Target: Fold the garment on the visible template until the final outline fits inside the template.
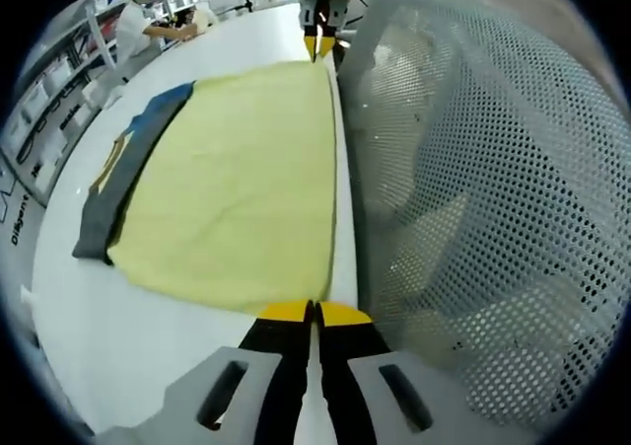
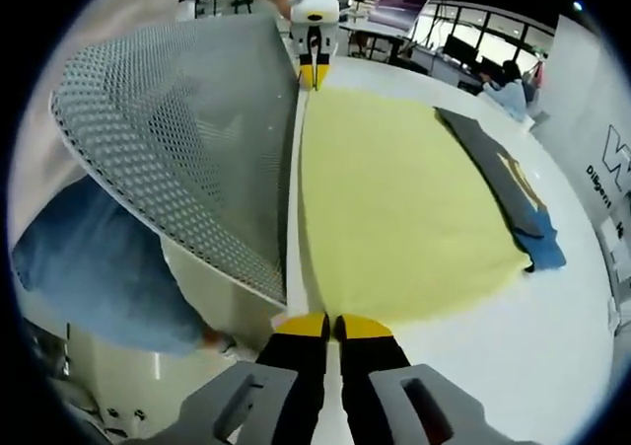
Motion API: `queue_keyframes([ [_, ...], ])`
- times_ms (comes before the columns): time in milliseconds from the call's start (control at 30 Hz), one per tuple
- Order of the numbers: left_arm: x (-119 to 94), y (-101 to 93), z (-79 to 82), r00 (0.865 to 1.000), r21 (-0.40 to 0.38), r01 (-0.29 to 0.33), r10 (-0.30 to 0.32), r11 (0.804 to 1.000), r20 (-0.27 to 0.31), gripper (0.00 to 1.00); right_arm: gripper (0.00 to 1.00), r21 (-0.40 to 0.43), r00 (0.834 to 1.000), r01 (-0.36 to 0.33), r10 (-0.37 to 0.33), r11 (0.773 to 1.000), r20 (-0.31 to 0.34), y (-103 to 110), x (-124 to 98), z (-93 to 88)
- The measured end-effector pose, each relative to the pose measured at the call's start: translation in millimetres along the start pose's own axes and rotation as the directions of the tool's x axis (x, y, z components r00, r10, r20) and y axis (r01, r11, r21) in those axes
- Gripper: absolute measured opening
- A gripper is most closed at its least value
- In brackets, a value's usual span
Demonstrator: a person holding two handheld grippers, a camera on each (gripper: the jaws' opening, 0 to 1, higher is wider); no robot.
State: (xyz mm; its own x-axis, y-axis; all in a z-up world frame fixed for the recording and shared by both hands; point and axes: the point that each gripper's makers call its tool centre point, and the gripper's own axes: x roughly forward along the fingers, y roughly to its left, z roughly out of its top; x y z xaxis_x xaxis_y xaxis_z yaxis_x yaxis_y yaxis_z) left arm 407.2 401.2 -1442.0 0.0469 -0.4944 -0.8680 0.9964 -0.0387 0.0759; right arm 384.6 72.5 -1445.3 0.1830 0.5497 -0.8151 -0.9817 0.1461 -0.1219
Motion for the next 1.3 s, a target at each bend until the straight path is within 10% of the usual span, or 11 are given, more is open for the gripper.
queue_keyframes([
  [667, -41.9, -3.4, 26.8, 0.992, -0.092, 0.095, -0.087, 0.991, 0.090, 0.00, 0.00, 0.063, 0.997, -0.057, 0.054, 0.996, 0.050, -0.1, -42.6, 19.8],
  [1300, -111.9, 90.9, 70.5, 0.987, -0.135, 0.048, -0.026, 0.990, 0.159, 0.00, 0.00, 0.093, 0.994, 0.013, -0.023, 0.996, 0.107, -101.4, -97.3, 66.9],
])
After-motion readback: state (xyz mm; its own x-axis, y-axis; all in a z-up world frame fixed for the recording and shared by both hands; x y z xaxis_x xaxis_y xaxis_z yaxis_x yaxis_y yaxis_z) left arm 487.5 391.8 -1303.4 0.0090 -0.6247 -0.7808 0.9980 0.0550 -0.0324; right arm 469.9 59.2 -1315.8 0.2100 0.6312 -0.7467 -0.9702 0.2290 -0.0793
